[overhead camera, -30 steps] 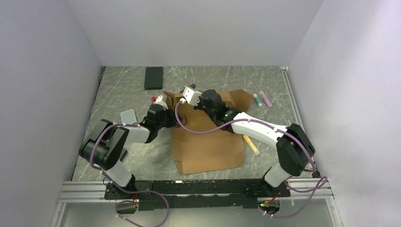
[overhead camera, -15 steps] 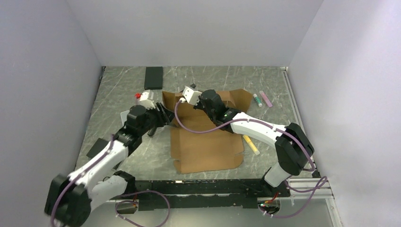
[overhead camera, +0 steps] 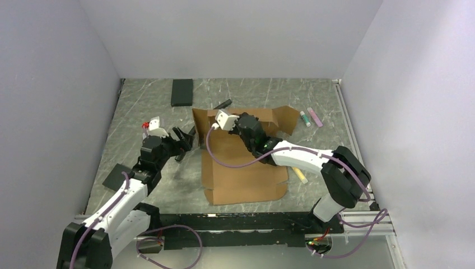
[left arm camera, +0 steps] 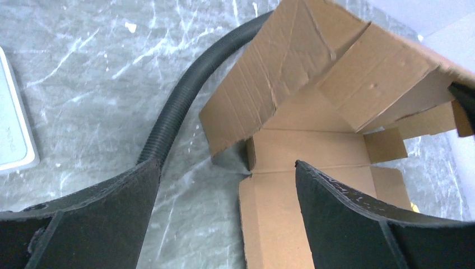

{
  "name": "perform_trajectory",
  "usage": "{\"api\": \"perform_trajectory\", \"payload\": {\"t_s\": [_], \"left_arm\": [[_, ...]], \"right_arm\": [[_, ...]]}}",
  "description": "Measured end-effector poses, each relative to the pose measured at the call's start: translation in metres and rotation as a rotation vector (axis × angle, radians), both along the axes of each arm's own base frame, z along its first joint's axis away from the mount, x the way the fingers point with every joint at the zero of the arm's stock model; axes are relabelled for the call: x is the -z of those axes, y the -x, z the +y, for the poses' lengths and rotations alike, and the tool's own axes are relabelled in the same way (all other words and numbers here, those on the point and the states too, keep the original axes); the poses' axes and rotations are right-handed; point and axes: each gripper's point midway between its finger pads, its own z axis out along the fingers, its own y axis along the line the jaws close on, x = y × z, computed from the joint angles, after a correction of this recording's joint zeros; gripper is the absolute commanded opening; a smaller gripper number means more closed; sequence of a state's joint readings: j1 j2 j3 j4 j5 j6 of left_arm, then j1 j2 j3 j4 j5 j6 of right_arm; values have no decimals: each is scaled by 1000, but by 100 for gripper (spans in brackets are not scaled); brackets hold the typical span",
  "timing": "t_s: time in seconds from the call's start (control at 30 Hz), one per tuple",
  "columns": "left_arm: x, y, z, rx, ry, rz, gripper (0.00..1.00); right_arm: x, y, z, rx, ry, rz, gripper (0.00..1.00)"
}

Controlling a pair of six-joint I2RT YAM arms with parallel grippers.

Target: Fold the paper box

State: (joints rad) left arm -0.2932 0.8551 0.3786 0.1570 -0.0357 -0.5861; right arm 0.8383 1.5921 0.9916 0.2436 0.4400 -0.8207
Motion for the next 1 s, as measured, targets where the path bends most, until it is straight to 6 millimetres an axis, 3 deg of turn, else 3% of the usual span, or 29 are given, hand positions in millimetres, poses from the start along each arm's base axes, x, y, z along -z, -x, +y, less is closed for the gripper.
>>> {"api": "perform_trajectory", "payload": {"t_s": [0.33,0.5,0.67,0.8,1.0], "left_arm": [[-29,-17,3,10,63,-163,93],[-31,-25,1,25,71,-185,94],[-23,-32,-13,110,59,-189,100],[-34,-34,-25,206,11,-260,100],[-53,-29,-38,297,-103,-452,87]], "right_arm": [[8,2,-5,84,11,-254,0],[7,5,-10,97,23,-336,0],[7,6,-13,109,35,-349,0],[8,5,-12,114,34,-331,0],[3,7,-10,111,-3,-228,0]]}}
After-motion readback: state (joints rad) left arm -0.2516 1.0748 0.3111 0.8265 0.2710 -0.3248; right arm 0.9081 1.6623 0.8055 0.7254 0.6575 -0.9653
